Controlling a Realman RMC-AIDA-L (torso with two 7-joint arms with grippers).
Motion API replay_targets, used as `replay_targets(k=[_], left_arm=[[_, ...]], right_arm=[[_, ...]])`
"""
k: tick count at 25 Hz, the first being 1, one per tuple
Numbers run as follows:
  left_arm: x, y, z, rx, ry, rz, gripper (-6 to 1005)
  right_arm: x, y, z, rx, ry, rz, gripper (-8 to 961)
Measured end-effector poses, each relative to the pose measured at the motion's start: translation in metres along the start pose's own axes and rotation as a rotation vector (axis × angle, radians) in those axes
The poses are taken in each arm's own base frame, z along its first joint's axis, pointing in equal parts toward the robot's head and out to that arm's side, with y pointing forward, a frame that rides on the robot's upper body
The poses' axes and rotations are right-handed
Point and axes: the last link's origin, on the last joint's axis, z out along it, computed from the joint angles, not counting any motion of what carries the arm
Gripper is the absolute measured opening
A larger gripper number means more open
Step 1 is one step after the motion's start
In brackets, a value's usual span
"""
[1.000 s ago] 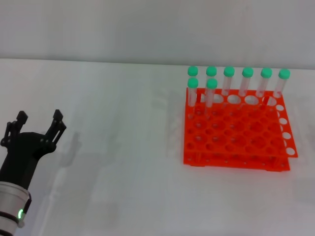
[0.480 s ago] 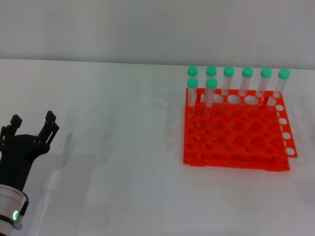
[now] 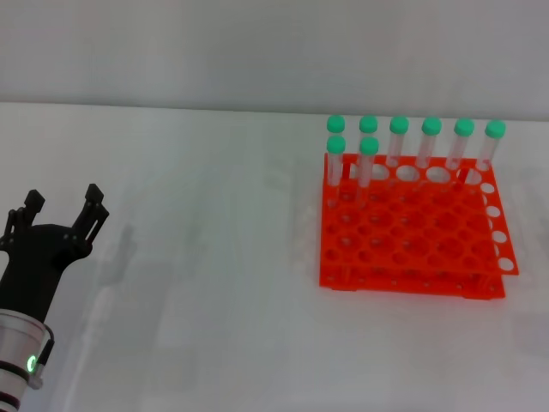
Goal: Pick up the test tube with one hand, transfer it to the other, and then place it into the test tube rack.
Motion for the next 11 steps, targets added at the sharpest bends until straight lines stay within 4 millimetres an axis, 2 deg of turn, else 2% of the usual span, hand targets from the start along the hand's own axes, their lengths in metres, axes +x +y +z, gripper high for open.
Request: replay_targets(k=[11], left_arm=[[0.0022,-0.0023,0.0017,0.001,0.009,0.006,887]], right_arm=[[-0.0031,0.0001,0.0006,-0.005,-0.018,-0.011,872]])
